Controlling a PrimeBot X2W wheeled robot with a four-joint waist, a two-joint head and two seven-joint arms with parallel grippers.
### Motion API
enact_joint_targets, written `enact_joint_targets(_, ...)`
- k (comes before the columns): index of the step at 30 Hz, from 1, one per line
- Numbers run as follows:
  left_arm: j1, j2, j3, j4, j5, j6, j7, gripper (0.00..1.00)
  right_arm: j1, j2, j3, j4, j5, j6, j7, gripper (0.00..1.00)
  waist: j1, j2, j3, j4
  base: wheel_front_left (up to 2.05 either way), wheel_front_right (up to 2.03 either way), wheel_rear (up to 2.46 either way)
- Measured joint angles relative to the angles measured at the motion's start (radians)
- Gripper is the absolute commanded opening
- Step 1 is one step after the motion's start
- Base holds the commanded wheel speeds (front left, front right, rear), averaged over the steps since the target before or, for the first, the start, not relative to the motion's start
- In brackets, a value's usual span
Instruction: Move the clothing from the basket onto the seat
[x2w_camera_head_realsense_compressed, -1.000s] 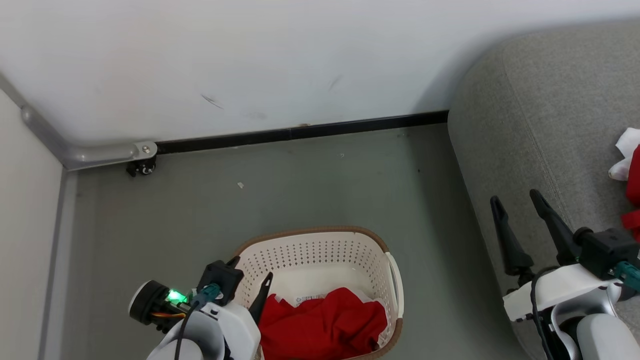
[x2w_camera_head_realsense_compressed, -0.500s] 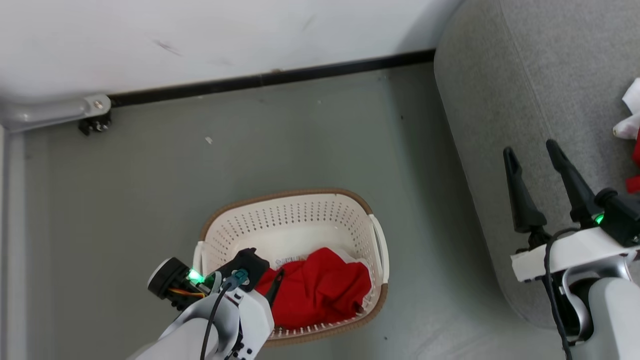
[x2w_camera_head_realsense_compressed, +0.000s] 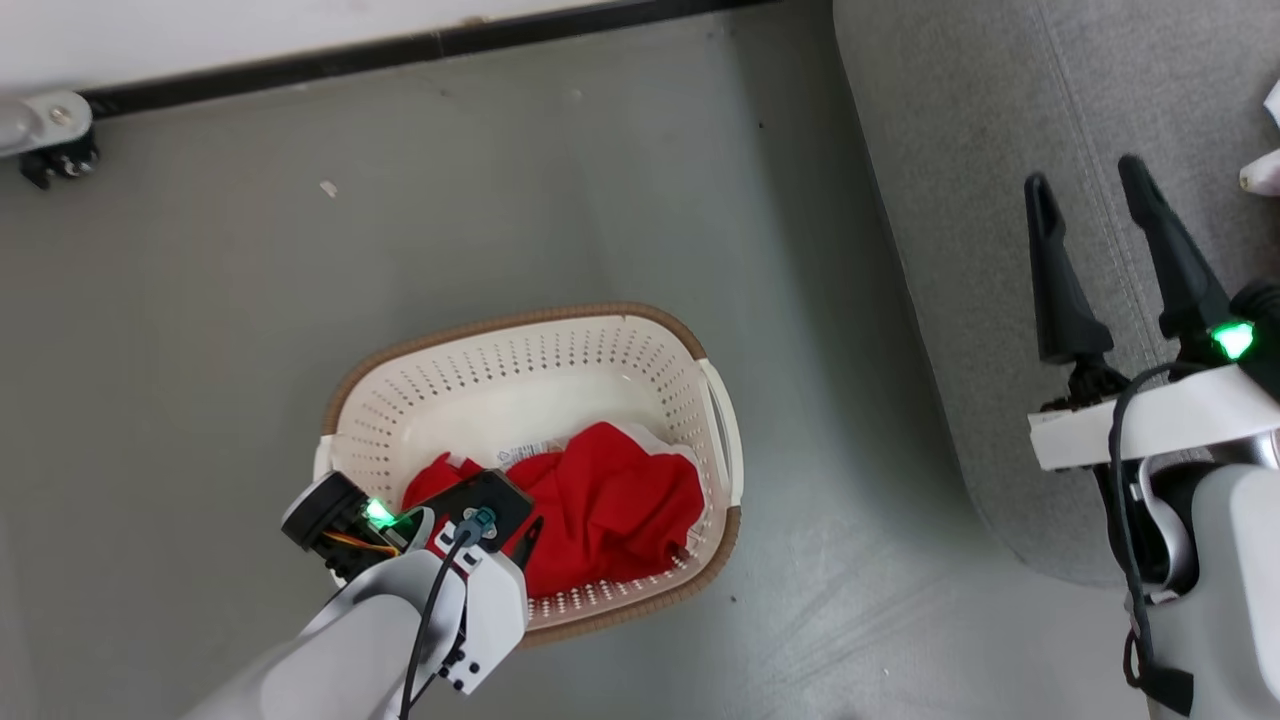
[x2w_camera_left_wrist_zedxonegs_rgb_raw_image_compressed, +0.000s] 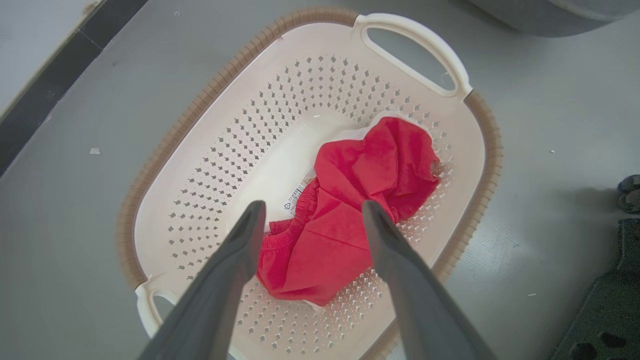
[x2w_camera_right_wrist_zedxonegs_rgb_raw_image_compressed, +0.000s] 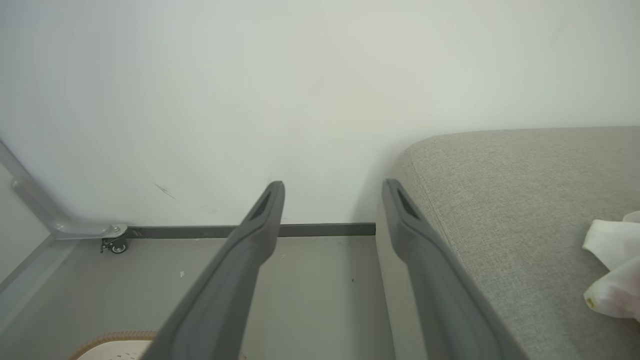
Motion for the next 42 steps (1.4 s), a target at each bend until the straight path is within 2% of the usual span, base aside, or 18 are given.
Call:
enact_joint_targets(21,-0.108,-0.009,-0.071,0.154,0.078,-0.076,0.0,1.0,-0.171,0.0,0.046,0.003,0.049,0.0,-0.03,1.0,0.0,0.0,0.202,-0.086,0.0,0.0,0.0)
enact_joint_targets(42,-0.174,-0.014,-0.121,0.243,0.128,-0.128,0.007,1.0,-0.263,0.0,0.075,0.065,0.109,0.0,-0.072,1.0,0.0,0.0,0.313,-0.156,0.0,0.0,0.0)
